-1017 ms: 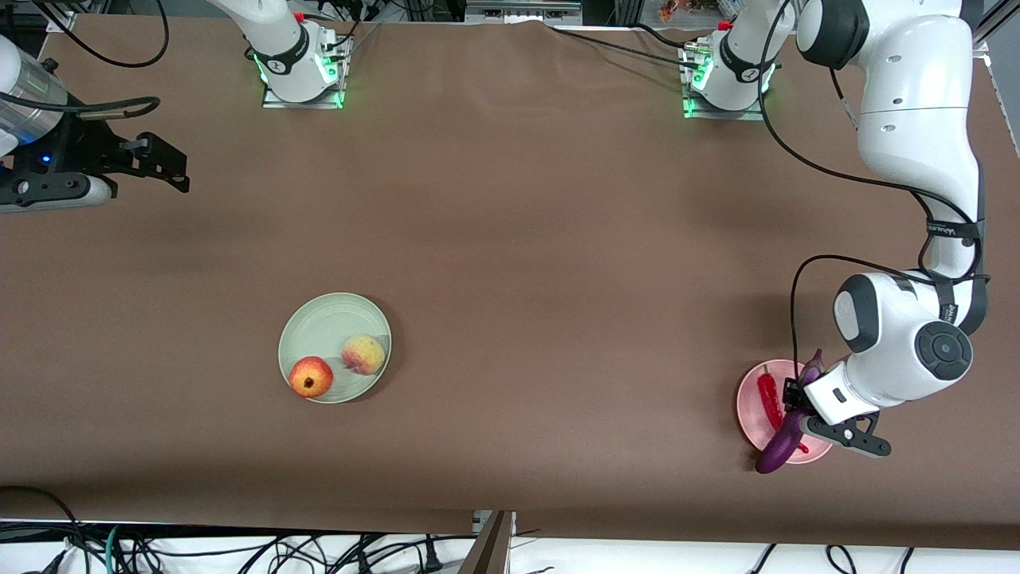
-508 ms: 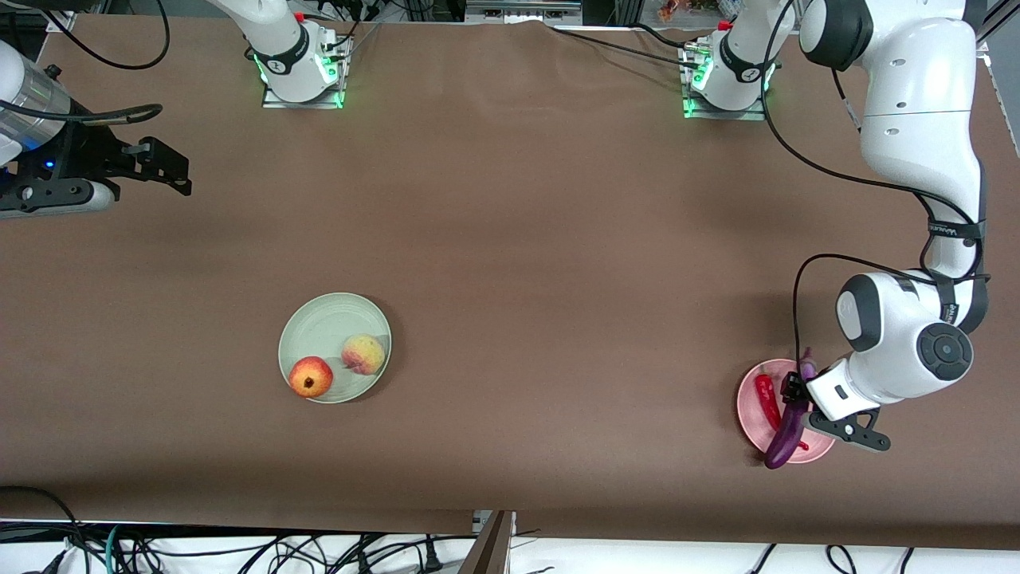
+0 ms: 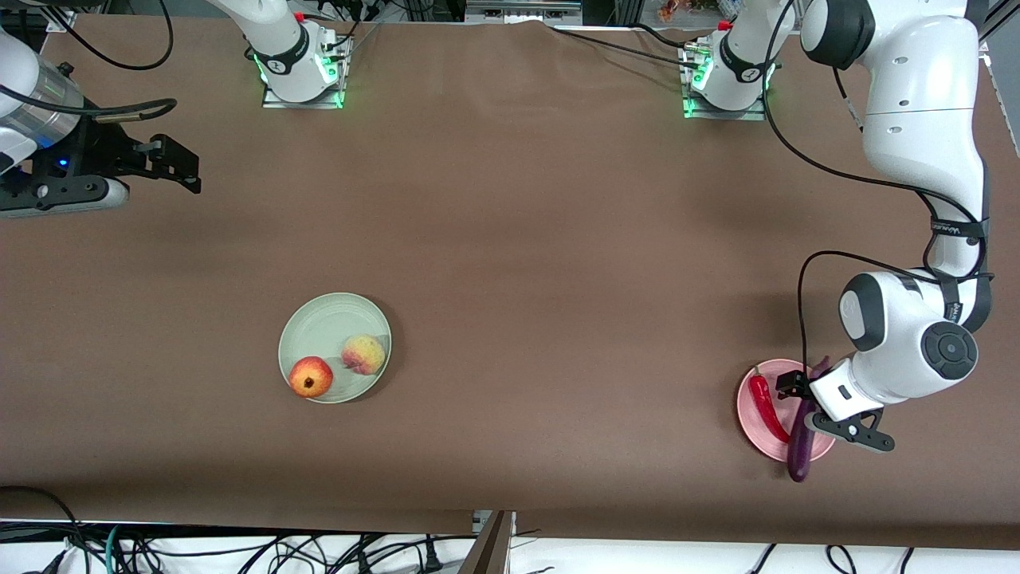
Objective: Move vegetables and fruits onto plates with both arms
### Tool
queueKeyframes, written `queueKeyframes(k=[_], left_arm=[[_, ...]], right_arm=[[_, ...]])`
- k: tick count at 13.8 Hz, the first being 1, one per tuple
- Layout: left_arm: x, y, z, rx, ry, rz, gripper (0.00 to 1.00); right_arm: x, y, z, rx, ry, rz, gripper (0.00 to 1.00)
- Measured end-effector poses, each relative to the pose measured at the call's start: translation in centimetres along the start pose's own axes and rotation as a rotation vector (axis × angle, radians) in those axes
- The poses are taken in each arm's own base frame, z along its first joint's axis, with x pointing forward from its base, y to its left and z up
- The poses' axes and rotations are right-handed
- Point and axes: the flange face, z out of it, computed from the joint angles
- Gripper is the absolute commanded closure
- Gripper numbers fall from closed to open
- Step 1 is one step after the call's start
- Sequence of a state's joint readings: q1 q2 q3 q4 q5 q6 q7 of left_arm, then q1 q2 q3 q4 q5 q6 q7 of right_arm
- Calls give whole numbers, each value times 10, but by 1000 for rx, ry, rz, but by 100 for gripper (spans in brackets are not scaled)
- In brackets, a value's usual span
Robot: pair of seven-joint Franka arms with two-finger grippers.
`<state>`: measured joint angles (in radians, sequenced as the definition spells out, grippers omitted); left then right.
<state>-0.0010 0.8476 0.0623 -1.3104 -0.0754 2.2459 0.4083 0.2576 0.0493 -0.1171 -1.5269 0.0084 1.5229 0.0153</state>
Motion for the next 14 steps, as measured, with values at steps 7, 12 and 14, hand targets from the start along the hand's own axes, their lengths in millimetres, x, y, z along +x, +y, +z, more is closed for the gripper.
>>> queueKeyframes(k=[7, 12, 14], left_arm=[[15, 10, -62, -48, -77, -7, 0], [8, 19, -208, -60, -102, -164, 0], [-5, 27, -279, -33, -53, -201, 0]], right_arm=[[0, -3, 0, 0, -1, -6, 0], [0, -4, -1, 5, 0, -10, 0], [0, -1, -1, 6, 2, -7, 0]])
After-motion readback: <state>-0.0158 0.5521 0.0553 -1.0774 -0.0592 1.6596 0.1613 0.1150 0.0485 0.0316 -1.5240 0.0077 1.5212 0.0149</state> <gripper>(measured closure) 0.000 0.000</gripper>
